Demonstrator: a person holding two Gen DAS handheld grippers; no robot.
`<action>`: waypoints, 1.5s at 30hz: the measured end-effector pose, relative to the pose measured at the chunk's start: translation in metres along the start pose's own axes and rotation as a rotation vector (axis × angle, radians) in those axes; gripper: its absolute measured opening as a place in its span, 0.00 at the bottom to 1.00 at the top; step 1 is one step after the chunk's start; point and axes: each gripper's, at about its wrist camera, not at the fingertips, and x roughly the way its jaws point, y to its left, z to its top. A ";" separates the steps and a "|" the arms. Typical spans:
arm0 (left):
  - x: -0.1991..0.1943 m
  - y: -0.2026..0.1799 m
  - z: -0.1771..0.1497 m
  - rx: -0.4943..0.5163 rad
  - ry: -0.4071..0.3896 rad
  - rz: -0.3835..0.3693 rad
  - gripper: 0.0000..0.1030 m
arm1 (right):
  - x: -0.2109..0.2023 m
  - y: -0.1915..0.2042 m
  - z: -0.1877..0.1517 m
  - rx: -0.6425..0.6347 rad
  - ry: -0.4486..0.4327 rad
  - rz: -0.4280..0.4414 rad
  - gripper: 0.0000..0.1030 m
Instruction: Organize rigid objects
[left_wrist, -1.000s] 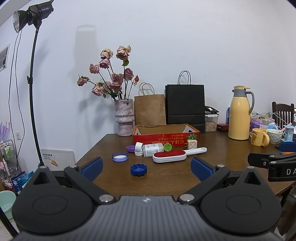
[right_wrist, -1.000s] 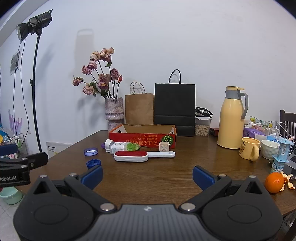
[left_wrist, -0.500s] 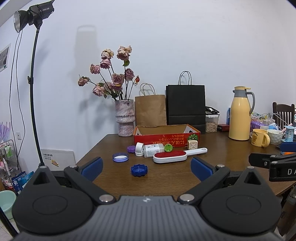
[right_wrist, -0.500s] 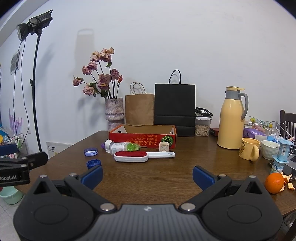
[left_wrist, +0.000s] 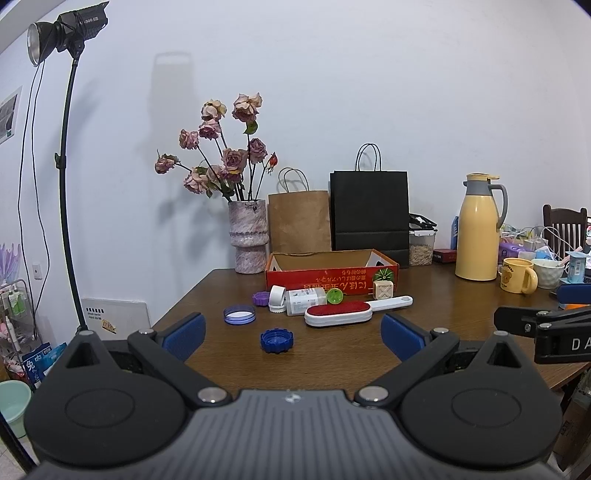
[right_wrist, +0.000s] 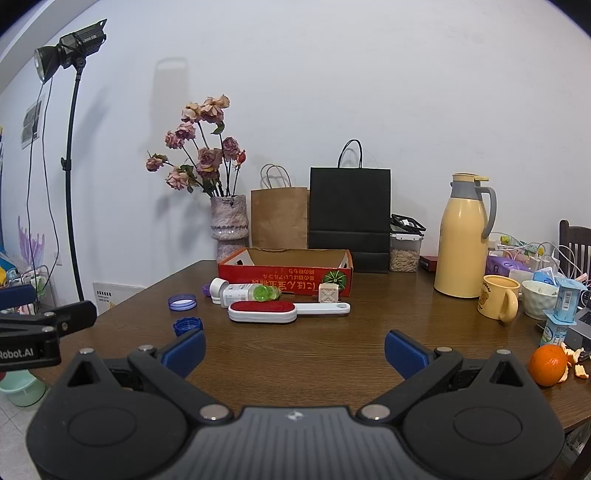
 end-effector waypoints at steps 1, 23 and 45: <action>0.000 0.000 0.000 0.000 0.000 0.000 1.00 | 0.000 0.000 0.000 0.000 0.000 -0.001 1.00; -0.001 0.000 -0.001 -0.001 -0.001 -0.002 1.00 | 0.000 0.001 -0.001 -0.002 0.000 -0.001 1.00; 0.025 -0.002 0.006 -0.005 0.027 0.004 1.00 | 0.027 0.000 0.006 -0.018 0.029 0.002 1.00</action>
